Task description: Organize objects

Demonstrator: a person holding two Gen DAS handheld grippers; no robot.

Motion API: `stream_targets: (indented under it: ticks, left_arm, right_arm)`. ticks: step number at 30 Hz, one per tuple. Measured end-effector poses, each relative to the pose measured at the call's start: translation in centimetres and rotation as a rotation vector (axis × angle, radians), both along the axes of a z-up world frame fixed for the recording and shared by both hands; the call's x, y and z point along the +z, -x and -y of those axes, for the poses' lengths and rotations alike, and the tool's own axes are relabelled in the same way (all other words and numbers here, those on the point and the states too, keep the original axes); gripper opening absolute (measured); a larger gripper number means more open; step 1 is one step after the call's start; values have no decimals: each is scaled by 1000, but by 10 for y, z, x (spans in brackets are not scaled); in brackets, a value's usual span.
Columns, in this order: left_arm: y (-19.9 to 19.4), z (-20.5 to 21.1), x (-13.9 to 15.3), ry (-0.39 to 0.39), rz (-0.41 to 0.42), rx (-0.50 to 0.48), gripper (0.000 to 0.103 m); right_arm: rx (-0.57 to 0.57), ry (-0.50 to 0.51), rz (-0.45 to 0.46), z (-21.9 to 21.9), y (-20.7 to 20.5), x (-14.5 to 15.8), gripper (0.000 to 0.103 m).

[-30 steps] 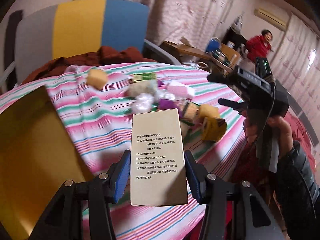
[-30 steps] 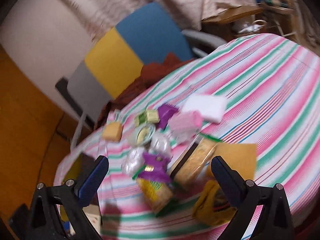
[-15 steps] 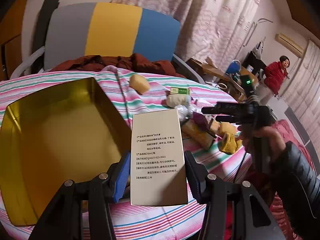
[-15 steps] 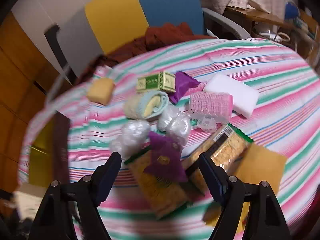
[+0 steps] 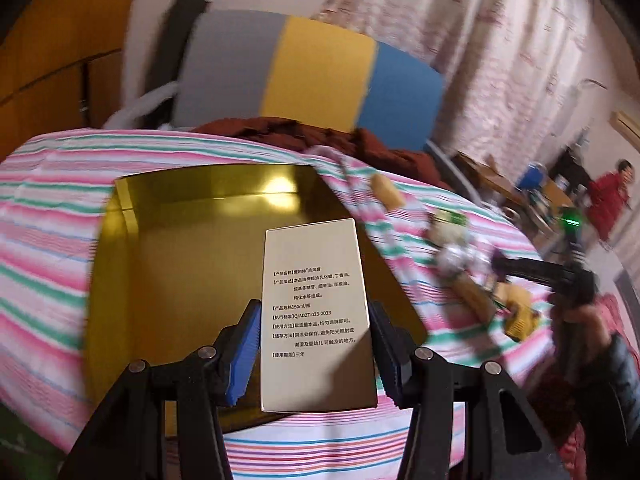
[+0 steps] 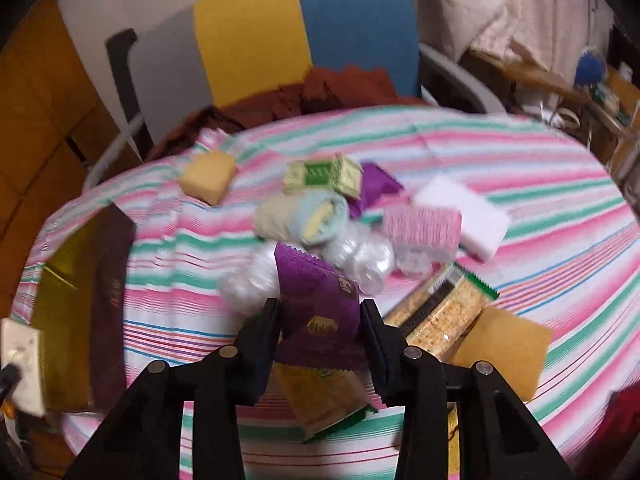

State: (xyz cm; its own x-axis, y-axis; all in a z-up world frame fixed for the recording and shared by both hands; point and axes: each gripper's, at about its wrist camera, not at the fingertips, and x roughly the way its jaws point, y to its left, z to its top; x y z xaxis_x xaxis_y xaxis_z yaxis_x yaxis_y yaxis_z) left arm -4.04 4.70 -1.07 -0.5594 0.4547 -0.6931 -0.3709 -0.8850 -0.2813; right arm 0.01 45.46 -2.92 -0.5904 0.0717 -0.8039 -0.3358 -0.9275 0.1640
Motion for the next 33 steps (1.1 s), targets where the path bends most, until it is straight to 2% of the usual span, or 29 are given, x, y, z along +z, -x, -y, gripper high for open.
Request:
stream_targets:
  ticks: [3,7,12,16,19,21,23,25,27,30,33]
  left_arm:
    - [4,23,-5,25,9,90,52]
    - [6,50,-15,63,23,203,52]
    - [4,71,-22,103,23,279,53]
    - [0,83,-23,120,15,327,53]
    - [-1,93,-23,133,8,364,54]
    - [-1,100,-24,126,13,383,54]
    - [-3,106,-23,114,15,406,55]
    - [-3,112,-23,97,16,425,60]
    - [-2,115,-22,87,17,441,62]
    - [-1,113,-20,85,17,442,68]
    - [-2,105,-15,110,-5,419,69]
  right_arm:
    - [62,47,-70,18,-1,19,41]
    - [197,79,-114,70,8,35,41]
    - [368,132,-131,147,29,37,41]
    - [497,190,-100,209,46,26,41]
    - [579,252,-91,247,50,19,50]
    - [621,276,-82,264,50,15,67]
    - [653,264,-74,276,48,12,71]
    - [680,240,-66,285,43,10,78]
    - [683,186,-85,287,35,12,97]
    - [680,69,-128,290,26,17,100]
    - [662,-59,-156,293,22,18,103]
